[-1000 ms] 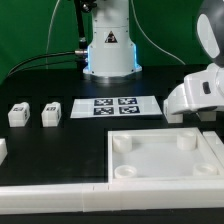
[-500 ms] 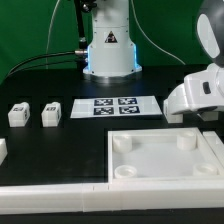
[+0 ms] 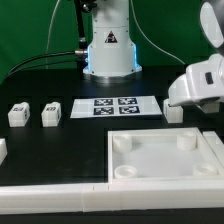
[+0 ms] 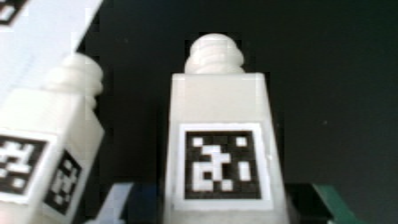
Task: Assemble one leg
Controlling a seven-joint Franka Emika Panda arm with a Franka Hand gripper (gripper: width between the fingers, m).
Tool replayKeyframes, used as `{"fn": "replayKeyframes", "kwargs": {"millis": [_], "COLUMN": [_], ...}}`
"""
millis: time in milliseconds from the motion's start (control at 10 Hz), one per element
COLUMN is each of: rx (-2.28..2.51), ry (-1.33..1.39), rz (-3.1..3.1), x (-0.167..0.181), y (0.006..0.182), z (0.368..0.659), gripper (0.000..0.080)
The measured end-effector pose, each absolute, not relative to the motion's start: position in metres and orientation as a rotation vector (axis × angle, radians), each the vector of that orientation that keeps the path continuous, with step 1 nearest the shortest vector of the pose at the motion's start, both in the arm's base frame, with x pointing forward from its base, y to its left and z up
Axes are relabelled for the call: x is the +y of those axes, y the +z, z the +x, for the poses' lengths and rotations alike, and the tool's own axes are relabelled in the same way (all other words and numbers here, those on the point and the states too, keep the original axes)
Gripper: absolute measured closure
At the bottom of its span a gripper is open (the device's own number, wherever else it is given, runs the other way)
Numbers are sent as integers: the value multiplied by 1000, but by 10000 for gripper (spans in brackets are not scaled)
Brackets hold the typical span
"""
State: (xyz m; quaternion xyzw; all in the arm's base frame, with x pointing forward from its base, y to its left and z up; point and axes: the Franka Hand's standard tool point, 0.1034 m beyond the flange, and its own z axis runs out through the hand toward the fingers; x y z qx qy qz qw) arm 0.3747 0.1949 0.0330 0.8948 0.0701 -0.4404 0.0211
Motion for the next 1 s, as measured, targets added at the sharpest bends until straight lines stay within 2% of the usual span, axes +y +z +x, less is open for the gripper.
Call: {"fn": "replayKeyframes", "kwargs": {"millis": [200, 300, 500, 600, 800, 900, 1000], "rx": [225, 225, 223, 221, 216, 253, 285], "ry": [-1384, -1366, -1329, -1257, -940, -837, -746], "rz": [2745, 2754, 2778, 2822, 2974, 3014, 3051], "x": [191, 191, 192, 194, 197, 192, 182], "y": [58, 62, 60, 56, 56, 61, 74], "z": [375, 378, 379, 385, 394, 394, 409], "gripper": [508, 508, 508, 508, 508, 508, 508]}}
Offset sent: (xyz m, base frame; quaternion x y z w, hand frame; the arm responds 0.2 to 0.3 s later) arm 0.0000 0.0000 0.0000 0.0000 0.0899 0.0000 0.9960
